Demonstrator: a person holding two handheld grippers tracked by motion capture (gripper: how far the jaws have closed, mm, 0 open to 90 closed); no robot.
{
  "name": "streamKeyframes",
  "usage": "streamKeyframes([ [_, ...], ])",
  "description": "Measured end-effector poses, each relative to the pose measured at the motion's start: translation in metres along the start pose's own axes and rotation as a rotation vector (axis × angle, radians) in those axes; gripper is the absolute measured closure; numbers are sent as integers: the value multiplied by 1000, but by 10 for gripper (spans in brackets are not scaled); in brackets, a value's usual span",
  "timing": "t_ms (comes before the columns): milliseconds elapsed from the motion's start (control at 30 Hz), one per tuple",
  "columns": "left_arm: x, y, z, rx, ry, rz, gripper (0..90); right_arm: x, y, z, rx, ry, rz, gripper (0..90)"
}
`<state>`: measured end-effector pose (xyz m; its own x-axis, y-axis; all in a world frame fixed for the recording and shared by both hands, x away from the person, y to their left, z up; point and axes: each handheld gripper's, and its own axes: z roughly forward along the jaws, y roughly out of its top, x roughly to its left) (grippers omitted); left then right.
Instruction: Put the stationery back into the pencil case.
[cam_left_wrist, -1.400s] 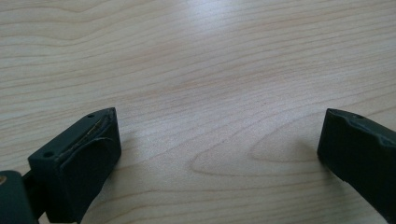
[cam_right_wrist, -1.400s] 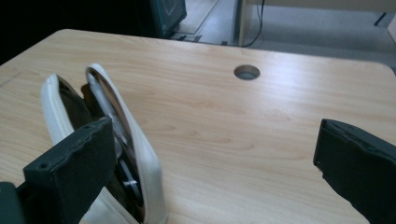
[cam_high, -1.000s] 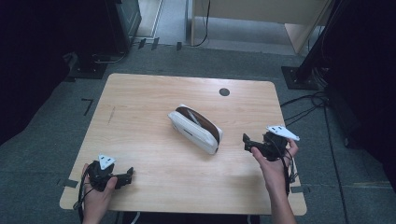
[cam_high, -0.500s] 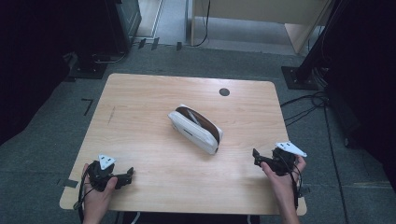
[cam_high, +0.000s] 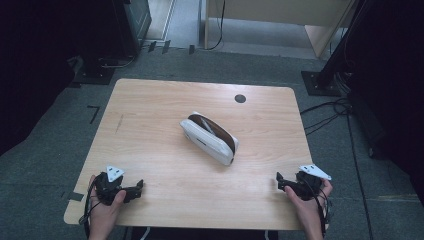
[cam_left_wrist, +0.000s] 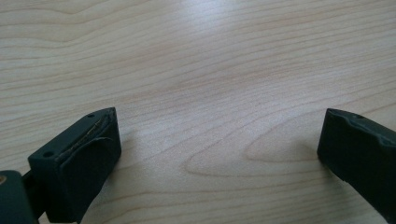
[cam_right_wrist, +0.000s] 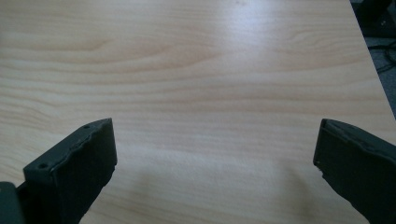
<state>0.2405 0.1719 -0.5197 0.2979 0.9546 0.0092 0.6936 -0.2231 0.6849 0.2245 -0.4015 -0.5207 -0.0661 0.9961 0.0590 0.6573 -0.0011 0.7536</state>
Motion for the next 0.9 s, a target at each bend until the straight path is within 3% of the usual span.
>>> streamKeyframes([
  [200, 0, 0, 0, -1, -1, 0, 0, -6, -8, -4, 8, -52, -14, 0],
  [300, 0, 0, 0, 1, -3, 5, 0, -10, -10, -6, 11, -36, -22, 155],
  [900, -1, 1, 1, 2, -10, 16, 0, -11, -9, -4, 32, -38, -10, 120],
])
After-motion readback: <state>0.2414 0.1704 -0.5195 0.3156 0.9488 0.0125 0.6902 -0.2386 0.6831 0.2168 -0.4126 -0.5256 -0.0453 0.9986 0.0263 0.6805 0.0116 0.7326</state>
